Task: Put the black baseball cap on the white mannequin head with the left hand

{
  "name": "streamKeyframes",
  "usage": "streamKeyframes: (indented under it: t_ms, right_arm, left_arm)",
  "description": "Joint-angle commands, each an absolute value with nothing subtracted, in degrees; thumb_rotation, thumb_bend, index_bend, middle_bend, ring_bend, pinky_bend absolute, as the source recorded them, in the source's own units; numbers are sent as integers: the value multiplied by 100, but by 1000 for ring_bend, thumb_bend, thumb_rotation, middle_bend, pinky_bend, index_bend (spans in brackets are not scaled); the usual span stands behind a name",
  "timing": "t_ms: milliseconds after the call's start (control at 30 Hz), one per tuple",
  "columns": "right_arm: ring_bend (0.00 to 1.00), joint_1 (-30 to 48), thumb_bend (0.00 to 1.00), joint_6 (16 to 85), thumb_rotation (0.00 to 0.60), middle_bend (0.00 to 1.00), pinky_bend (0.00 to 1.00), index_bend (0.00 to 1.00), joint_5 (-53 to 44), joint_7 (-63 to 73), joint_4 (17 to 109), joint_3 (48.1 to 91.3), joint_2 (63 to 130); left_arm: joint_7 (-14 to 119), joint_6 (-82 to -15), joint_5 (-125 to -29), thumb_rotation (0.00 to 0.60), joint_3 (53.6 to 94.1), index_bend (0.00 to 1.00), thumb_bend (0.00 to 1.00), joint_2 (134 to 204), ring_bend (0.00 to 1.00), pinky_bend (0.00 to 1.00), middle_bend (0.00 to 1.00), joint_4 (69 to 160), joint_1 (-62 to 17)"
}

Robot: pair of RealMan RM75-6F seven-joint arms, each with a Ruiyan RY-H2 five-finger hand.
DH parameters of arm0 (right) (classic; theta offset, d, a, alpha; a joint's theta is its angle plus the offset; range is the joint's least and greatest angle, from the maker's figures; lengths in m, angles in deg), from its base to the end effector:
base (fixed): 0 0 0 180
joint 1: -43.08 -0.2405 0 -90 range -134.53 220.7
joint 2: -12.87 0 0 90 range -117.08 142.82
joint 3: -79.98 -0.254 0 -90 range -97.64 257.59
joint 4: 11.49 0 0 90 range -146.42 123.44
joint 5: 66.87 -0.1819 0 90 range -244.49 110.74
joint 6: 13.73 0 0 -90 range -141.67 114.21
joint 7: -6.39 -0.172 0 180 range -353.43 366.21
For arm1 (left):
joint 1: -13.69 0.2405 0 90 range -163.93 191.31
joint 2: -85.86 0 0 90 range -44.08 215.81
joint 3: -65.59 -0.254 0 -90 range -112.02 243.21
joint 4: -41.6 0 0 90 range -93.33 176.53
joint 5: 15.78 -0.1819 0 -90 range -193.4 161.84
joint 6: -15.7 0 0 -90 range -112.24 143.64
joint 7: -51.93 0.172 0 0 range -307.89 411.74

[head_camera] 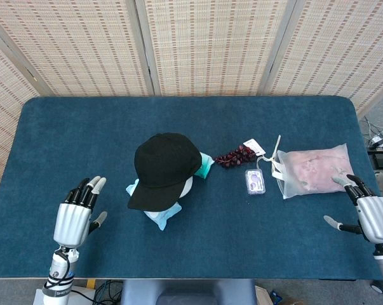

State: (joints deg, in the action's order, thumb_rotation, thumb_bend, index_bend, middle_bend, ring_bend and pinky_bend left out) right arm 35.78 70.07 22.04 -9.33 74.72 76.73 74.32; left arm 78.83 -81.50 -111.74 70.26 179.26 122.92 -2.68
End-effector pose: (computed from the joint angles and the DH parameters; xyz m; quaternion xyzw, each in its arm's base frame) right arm -0.3025 -0.2223 0.2030 0.5925 -0.4058 0.4382 0.5406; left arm -0.1899 0.2458 0.0785 -0.6058 -0.1882 -0.4972 0.5920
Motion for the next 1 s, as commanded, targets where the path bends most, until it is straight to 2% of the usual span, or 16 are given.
streamKeyframes:
  t_ms: [33, 200, 367, 433, 567, 667, 867, 1000]
  right_arm:
    - [125, 3569, 0, 6984, 600, 249, 310, 165, 2191, -895, 7482, 7671, 7440]
    - [125, 3545, 0, 6927, 600, 249, 310, 165, 2158, -755, 7518, 7665, 7467]
    - [125, 3559, 0, 6943, 600, 249, 310, 165, 2104, -607, 7570, 7645, 7499]
    - [125, 3561, 0, 6942, 600, 249, 310, 165, 2078, -557, 7584, 7634, 7513]
    - [125, 3539, 0, 6869, 600, 249, 310, 165, 1986, -462, 7609, 7604, 7535]
    - [125, 3524, 0, 6829, 600, 249, 310, 165, 1928, -392, 7630, 7582, 7547]
    - [125, 3517, 0, 6797, 600, 249, 310, 165, 1848, -275, 7656, 7551, 7580]
    - [125, 3502, 0, 6749, 600, 249, 310, 165, 1803, -251, 7649, 7538, 7593]
  left_arm:
    - [7805, -8141, -10973, 600, 7100, 23, 0, 17808, 176, 370, 189, 12208, -146]
    - [7483, -8206, -10696, 600, 7260, 71, 0, 17632, 176, 371, 188, 12026, 5]
    - [7105, -8130, -10433, 600, 7388, 79, 0, 17337, 209, 438, 207, 11977, 105]
    - [7026, -8069, -10401, 600, 7406, 141, 6, 17176, 258, 465, 273, 12011, 112]
    - [6646, -7703, -10468, 600, 7236, 398, 155, 16648, 388, 520, 475, 12119, 84]
    - [6542, -7584, -10397, 600, 7203, 536, 235, 16480, 439, 561, 567, 12188, 115]
    - [6303, -7351, -10272, 600, 7111, 623, 359, 16328, 471, 591, 643, 12233, 169]
    - [6201, -7400, -10232, 600, 7162, 635, 377, 16258, 476, 596, 652, 12252, 204]
